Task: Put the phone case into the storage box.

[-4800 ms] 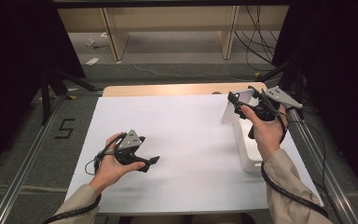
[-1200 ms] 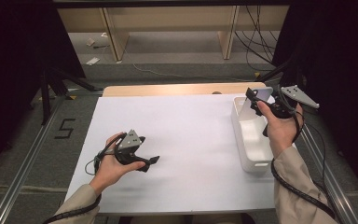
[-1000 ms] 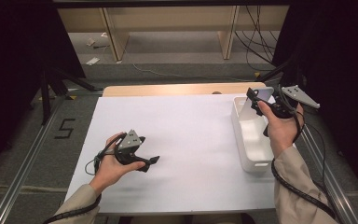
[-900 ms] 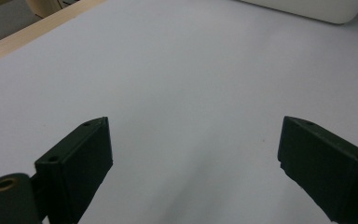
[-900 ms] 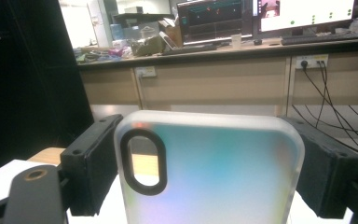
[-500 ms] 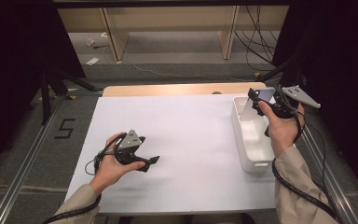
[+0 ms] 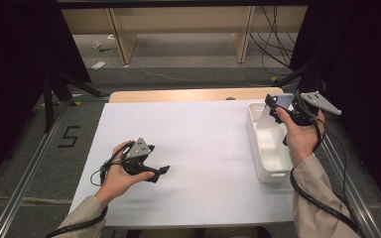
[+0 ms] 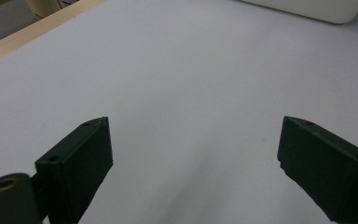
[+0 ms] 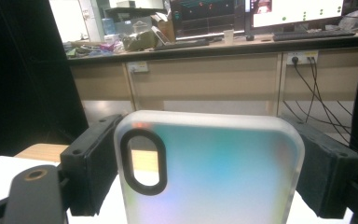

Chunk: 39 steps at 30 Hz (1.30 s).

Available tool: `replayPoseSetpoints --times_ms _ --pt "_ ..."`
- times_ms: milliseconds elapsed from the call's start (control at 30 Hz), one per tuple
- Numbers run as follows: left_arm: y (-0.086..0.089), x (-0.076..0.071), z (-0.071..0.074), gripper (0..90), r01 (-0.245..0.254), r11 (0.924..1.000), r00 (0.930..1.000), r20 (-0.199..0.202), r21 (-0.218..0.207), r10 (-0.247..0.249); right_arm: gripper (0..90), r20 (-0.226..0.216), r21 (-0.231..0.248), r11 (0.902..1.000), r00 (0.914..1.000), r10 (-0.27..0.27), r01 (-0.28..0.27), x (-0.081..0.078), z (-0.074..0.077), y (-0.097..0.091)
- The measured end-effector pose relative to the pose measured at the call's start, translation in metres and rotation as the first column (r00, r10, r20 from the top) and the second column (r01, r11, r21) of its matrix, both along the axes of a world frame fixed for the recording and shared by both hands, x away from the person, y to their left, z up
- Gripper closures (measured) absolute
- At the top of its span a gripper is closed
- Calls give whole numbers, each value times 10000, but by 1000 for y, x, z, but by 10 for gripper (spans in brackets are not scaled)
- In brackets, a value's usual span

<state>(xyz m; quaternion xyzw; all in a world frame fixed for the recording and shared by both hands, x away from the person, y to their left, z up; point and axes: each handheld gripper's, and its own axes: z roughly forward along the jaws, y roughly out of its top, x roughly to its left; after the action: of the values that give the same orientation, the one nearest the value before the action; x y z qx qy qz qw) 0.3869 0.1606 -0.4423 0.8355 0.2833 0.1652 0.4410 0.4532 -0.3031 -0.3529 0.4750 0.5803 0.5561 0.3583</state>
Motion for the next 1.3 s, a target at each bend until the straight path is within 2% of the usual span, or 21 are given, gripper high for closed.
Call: replayPoseSetpoints --times_ms 1300 --pt "1 0 0 96 -12 10000 10000 7 -52 12 187 -263 -228 9997 9996 -104 98 5 -8 0"
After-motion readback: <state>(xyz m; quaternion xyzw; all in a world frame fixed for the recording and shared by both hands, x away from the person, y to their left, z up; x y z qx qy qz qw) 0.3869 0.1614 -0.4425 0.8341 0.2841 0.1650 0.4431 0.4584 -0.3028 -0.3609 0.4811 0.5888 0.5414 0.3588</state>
